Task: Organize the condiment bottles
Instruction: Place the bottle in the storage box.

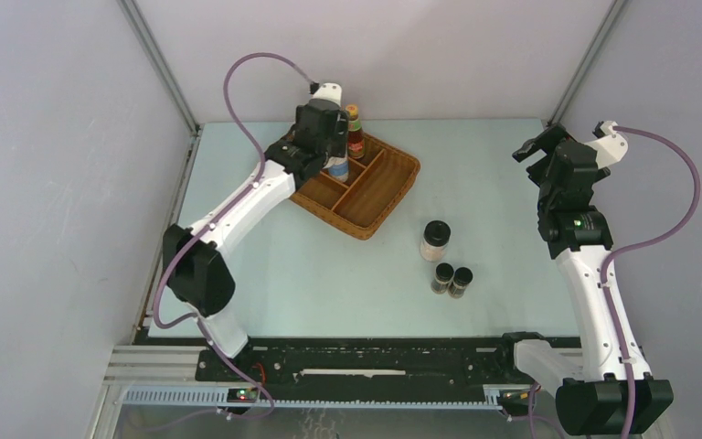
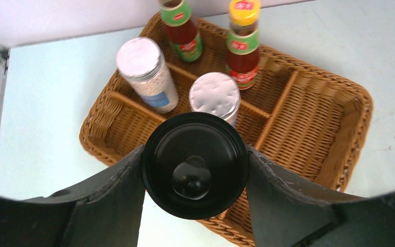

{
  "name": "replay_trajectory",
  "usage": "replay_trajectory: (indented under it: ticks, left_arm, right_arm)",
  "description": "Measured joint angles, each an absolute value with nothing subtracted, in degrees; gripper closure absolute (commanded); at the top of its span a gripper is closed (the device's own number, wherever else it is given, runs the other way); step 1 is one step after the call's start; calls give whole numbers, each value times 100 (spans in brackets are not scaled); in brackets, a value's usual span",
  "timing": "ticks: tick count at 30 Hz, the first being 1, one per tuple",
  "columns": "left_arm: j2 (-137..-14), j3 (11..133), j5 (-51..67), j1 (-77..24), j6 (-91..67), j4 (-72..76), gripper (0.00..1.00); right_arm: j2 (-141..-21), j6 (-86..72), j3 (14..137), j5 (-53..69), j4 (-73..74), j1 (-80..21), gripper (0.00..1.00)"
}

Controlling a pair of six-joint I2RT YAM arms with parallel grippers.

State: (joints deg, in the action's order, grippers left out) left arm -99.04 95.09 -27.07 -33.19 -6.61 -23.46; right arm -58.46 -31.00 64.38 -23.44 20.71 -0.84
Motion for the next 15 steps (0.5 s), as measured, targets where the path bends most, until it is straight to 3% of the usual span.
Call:
replay_trajectory:
  ticks: [15]
  left_arm:
    - [-9513,8820,-2858,-2486,-1455,-2298,100]
  right_arm:
    - [-5846,-3098,6438,-2344,2071,-84,0]
